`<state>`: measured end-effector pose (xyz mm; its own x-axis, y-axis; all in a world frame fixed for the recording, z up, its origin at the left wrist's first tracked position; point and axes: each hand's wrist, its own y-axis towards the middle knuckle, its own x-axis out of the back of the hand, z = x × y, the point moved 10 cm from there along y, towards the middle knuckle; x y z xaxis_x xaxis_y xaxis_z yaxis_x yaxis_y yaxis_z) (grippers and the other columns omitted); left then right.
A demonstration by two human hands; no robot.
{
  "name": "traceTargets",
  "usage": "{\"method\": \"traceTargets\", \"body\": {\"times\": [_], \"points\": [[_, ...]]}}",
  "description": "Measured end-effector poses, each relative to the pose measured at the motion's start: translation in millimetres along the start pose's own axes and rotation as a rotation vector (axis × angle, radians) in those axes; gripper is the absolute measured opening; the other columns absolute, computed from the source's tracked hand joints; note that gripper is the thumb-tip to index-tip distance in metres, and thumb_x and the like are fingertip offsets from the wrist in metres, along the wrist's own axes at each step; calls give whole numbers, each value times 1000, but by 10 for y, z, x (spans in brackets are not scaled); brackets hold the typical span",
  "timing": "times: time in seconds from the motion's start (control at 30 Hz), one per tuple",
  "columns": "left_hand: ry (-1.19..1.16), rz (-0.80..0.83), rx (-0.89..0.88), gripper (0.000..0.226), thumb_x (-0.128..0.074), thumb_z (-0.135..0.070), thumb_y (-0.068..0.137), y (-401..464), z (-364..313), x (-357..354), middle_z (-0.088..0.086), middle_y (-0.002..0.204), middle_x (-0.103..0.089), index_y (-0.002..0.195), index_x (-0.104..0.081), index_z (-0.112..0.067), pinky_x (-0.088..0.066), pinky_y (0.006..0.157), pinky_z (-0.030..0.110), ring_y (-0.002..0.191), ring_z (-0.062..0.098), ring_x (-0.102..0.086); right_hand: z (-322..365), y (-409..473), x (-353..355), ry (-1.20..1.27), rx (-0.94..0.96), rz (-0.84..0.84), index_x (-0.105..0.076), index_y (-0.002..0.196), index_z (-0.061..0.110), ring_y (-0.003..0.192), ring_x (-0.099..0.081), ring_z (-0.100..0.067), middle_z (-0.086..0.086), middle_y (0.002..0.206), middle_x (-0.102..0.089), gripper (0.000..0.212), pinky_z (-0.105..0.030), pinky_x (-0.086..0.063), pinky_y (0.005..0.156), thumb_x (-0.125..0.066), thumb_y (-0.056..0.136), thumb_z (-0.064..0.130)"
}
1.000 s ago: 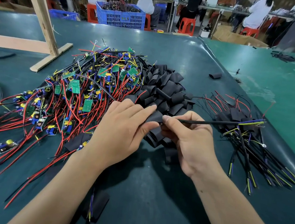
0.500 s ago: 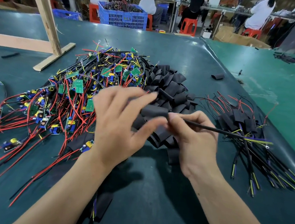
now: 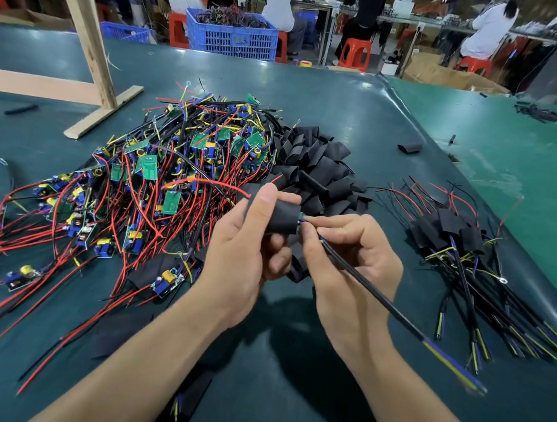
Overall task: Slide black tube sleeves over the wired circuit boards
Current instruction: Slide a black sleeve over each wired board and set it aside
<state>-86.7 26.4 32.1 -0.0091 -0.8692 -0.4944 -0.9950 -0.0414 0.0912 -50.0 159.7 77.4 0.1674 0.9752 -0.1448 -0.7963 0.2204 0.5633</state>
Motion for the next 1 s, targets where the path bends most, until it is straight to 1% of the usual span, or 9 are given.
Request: {"method": "traceTargets", "body": {"times": [0.17,0.27,0.43,0.5,0.57,0.63,0.77,0.9,1.0], "points": [[63,-17,-28,35,-50,-50,88,-29,7,-20,-4,51,-42,93,-70,-22,-30,44,20,38,11,-34,-12,24,35,-5,4,13,-54,70,18,63,-69,-4,6,82,-73,35,-13,-50,62,-68,82,-13],[36,-53,18,28,-46,-40,99,-17,44,38,-4,48,-38,98,-64,-17,-29,41,18,36,10,-32,50,-15,-61,-16,77,70,-53,75,17,60,-67,1,10,84,-68,35,-11,-51,58,-65,83,-15],[49,-198,34,39,-49,-46,98,76,-54,227,-6,54,-44,71,-64,-24,-33,44,19,44,9,-38,14,-102,-167,-181,172,147,-60,75,7,74,-68,-11,1,85,-70,16,-23,-52,67,-73,83,3],[-62,-192,73,38,-50,-42,98,97,-31,236,-4,66,-53,69,-64,-23,-39,51,25,54,11,-45,30,-182,-262,-293,257,190,-61,73,1,75,-67,-15,-5,82,-68,16,-28,-53,65,-73,83,5],[-242,-160,118,22,-51,-28,99,100,14,202,-2,77,-63,86,-65,-18,-50,61,24,63,11,-55,12,-227,-344,-392,281,220,-61,73,0,73,-66,-20,-7,79,-67,17,-34,-53,64,-72,84,6],[-396,-135,145,17,-49,-25,100,99,41,167,-4,70,-58,94,-62,-16,-53,72,24,58,10,-54,-4,-222,-383,-501,287,234,-64,79,2,73,-63,-21,-6,80,-66,11,-30,-51,68,-71,85,7],[-475,-147,207,34,-43,-41,102,114,81,166,-6,62,-41,78,-50,-19,-47,75,26,51,10,-45,-53,-159,-378,-647,271,266,-69,85,6,74,-60,-21,-4,81,-66,10,-31,-50,70,-66,91,14],[-481,-160,307,38,-42,-46,102,76,212,133,-6,59,-37,73,-44,-20,-48,71,26,49,11,-40,-51,-192,-431,-763,341,305,-66,77,4,67,-54,-26,-6,71,-59,17,-34,-48,65,-63,92,12],[-472,-156,355,37,-41,-42,103,28,302,87,-4,58,-39,73,-42,-20,-49,55,20,49,13,-45,-9,-193,-431,-810,374,259,-60,68,3,60,-49,-26,-8,64,-51,21,-34,-44,59,-64,88,6]]}}
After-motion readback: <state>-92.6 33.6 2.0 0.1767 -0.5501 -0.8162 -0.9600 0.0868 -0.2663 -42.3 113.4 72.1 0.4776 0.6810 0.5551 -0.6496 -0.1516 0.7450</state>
